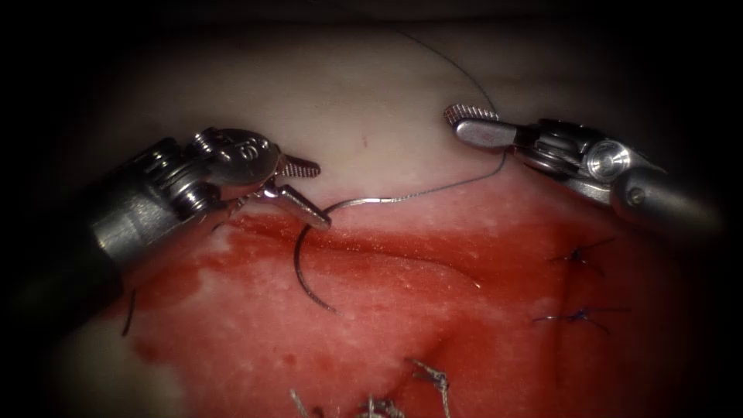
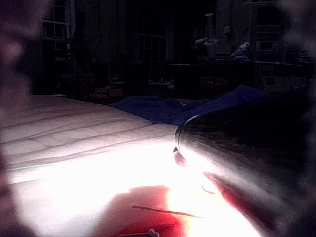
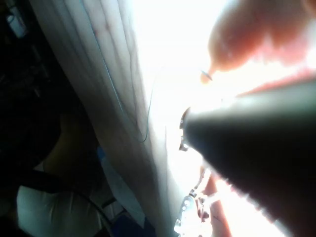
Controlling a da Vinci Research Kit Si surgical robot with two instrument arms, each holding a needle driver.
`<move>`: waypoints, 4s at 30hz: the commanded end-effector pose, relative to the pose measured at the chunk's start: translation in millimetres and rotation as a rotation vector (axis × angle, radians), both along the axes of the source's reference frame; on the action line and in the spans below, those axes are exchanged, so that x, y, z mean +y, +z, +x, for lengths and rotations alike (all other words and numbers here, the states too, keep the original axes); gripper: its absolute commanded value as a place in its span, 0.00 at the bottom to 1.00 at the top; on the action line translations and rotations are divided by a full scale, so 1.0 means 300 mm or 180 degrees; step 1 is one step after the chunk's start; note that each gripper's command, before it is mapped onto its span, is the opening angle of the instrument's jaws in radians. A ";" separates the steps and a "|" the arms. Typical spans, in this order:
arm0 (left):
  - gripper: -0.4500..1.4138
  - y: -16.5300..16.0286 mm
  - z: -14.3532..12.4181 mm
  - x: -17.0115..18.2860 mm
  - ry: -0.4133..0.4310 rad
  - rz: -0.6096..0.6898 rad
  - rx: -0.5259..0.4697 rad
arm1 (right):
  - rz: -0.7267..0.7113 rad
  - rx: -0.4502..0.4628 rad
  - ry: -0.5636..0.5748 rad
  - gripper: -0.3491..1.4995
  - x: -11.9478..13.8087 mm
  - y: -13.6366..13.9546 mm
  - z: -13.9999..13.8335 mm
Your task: Wound Closure
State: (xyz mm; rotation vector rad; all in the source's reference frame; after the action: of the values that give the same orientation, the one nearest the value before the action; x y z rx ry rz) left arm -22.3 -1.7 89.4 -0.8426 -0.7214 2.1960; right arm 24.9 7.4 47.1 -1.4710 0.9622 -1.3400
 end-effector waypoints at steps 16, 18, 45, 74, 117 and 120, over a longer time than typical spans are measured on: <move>0.46 0.000 -0.0022 -0.001 -0.0269 0.0373 0.0176 | -0.0045 0.0020 0.0016 0.84 0.0048 -0.0073 0.0028; 0.44 0.001 -0.0024 -0.001 -0.0270 0.0410 0.0190 | -0.0057 0.0019 0.0016 0.85 0.0049 -0.0078 0.0028; 0.24 -0.021 0.0017 -0.014 -0.2428 0.2660 0.2170 | -0.0083 0.0055 -0.0036 0.88 0.0036 -0.0124 0.0041; 0.37 -0.029 -0.0066 -0.011 -0.2771 0.3129 0.2000 | -0.0100 0.0076 -0.0071 0.87 0.0025 -0.0118 0.0052; 0.35 -0.020 -0.0142 -0.017 -0.2612 0.3244 0.2140 | -0.0096 0.0102 -0.0108 0.83 0.0018 -0.0130 0.0052; 0.31 -0.019 -0.0153 -0.018 -0.2614 0.3225 0.2141 | -0.0095 0.0103 -0.0109 0.83 0.0017 -0.0131 0.0053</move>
State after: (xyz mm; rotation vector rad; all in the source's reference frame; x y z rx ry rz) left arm -26.8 -8.5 84.6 0.1609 -0.8014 1.0083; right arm 25.7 6.7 44.0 -1.4976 0.9985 -1.3680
